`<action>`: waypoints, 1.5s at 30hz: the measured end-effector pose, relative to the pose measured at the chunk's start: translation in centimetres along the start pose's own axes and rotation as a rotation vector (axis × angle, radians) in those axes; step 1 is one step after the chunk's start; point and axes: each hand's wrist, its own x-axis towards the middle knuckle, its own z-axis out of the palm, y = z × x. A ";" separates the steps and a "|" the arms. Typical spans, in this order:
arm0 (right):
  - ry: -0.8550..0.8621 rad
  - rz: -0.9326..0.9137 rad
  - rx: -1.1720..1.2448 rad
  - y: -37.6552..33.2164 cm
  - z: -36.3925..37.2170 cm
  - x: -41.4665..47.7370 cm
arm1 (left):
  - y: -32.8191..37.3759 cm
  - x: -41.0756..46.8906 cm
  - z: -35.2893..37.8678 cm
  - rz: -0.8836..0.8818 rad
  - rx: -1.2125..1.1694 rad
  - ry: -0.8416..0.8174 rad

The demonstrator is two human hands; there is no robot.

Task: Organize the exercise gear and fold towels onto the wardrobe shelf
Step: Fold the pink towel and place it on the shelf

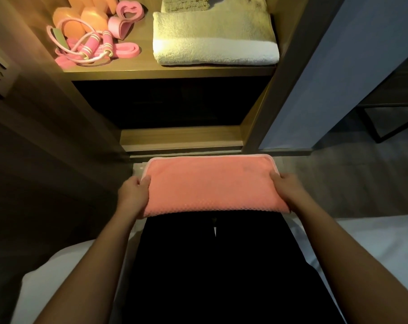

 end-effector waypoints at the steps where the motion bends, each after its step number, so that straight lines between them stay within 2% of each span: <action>1: -0.047 0.050 0.046 0.3 -0.1 -0.3 | -0.2 -0.3 -0.1 -0.072 -0.037 -0.050; 3: -0.131 0.119 0.098 0.7 -0.5 -0.8 | -0.4 -1.0 -0.7 -0.222 -0.140 -0.194; 5: -0.122 0.112 0.041 0.8 -0.7 -0.9 | 0.1 -1.7 -1.0 -0.249 -0.197 -0.263; 7: -0.031 0.012 -0.055 0.5 0.1 -1.2 | 0.7 -2.2 -0.3 -0.133 -0.073 -0.202; 9: 0.074 -0.138 -0.080 0.0 1.1 -1.4 | 1.4 -2.5 0.4 0.012 0.011 -0.068; 11: 0.188 -0.250 -0.056 -0.3 0.9 -1.5 | 1.5 -2.2 0.1 0.087 -0.029 0.014; 13: 0.260 -0.245 0.002 -0.1 -0.1 -1.1 | 1.0 -1.7 -0.8 0.096 -0.060 0.047; 18: 0.166 -0.200 -0.028 -0.1 1.0 -1.4 | 1.1 -2.1 -0.4 0.142 -0.081 0.137; 23: 0.177 -0.236 -0.052 1.4 -0.1 -1.5 | -0.8 -3.0 -1.9 0.204 0.099 0.095; 25: 0.144 -0.226 -0.099 2.6 -0.3 -1.8 | -2.7 -3.9 -1.0 0.176 0.118 0.086; 29: 0.085 -0.171 -0.040 4.1 -0.2 -2.4 | -4.4 -4.5 0.0 0.071 0.021 0.018; 32: -0.046 -0.038 0.025 3.9 -0.6 -2.1 | -3.7 -4.2 -0.3 -0.050 -0.033 -0.123; 35: -0.175 0.039 0.100 2.4 -1.0 -1.2 | -1.8 -3.7 -1.5 -0.218 -0.246 -0.340; 37: -0.222 0.077 0.180 1.2 -1.0 -0.6 | -0.5 -2.8 -1.6 -0.252 -0.311 -0.369; 41: -0.135 0.081 0.192 -0.2 0.1 0.5 | 1.7 -1.8 0.0 -0.246 -0.229 -0.242; 45: 0.083 -0.110 0.106 -0.1 0.0 1.2 | 0.7 -0.8 0.5 -0.059 -0.234 0.086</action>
